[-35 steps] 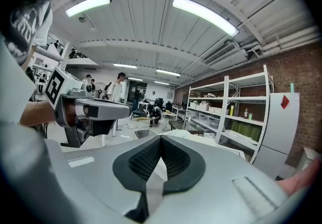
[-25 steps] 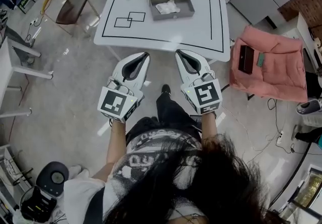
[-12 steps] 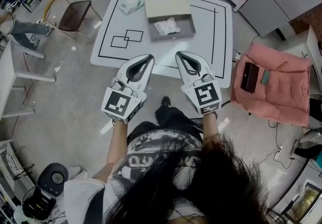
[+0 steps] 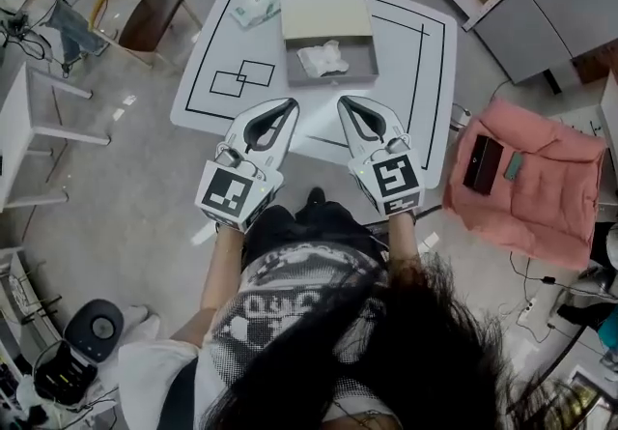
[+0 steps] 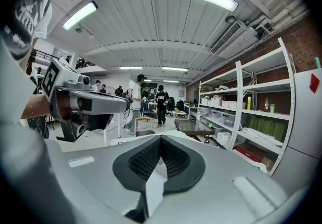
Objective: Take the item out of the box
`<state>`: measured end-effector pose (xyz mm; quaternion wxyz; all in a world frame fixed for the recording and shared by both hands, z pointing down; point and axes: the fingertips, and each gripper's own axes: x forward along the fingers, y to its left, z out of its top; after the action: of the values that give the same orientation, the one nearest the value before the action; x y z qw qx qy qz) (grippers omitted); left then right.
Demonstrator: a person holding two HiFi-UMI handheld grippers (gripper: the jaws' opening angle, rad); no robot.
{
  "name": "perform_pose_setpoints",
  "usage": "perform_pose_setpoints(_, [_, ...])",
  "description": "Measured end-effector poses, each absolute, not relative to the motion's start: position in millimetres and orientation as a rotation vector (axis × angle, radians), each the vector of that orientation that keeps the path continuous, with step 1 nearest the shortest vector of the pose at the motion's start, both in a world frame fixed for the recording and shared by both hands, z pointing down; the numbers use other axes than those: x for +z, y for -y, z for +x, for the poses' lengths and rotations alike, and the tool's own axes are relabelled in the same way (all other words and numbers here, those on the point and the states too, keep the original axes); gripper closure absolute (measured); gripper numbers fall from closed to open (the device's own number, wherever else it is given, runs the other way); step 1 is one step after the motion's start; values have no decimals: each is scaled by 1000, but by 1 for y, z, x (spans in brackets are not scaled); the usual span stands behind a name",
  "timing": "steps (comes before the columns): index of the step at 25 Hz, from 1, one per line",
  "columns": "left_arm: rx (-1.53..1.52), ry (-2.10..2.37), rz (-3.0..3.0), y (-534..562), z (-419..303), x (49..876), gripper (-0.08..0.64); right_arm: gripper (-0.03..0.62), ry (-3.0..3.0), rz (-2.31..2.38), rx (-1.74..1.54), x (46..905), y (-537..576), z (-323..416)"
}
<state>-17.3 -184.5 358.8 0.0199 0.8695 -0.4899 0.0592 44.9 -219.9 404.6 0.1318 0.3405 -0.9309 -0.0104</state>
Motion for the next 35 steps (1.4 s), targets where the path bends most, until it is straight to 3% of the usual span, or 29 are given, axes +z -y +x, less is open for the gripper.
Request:
perform_pose_setpoints(18, [196,1516,2696,206,-28,364,560,595,2650,986,41,420,248,47])
perform_pose_setpoints(28, [235,1475,2718,236,-70,364,560,594,2523,966,66,453,296,25])
perform_pose_setpoints(35, [268,1411,2735,257,-101,371,560,559,2410,845,108,498,341,-4])
